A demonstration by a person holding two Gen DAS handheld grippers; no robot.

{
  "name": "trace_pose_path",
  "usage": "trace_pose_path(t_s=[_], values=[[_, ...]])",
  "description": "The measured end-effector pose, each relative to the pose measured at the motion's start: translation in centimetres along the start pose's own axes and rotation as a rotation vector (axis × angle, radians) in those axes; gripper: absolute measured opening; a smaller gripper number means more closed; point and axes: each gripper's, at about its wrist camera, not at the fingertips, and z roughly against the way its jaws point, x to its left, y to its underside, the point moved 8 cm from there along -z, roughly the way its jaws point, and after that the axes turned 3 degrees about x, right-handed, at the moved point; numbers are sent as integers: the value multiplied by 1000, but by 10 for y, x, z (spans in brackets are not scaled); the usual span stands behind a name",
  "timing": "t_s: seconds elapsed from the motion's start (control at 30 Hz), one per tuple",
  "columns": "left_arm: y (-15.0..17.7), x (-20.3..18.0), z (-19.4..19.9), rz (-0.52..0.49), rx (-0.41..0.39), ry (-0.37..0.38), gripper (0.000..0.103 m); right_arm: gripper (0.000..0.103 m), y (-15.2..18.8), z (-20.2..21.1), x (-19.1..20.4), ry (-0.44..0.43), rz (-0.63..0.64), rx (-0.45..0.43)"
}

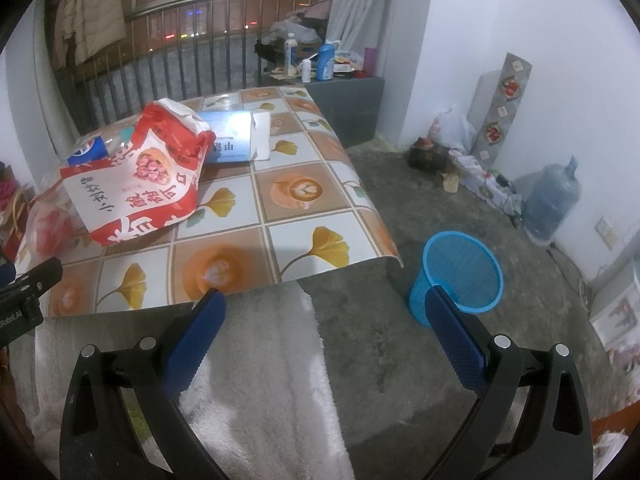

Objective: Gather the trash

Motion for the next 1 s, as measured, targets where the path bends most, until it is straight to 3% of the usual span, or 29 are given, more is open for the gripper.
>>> trace_pose_path(t_s=[1.0], values=[[0, 1, 0, -1, -1, -1, 97, 95, -1, 0, 2, 1, 0, -1]])
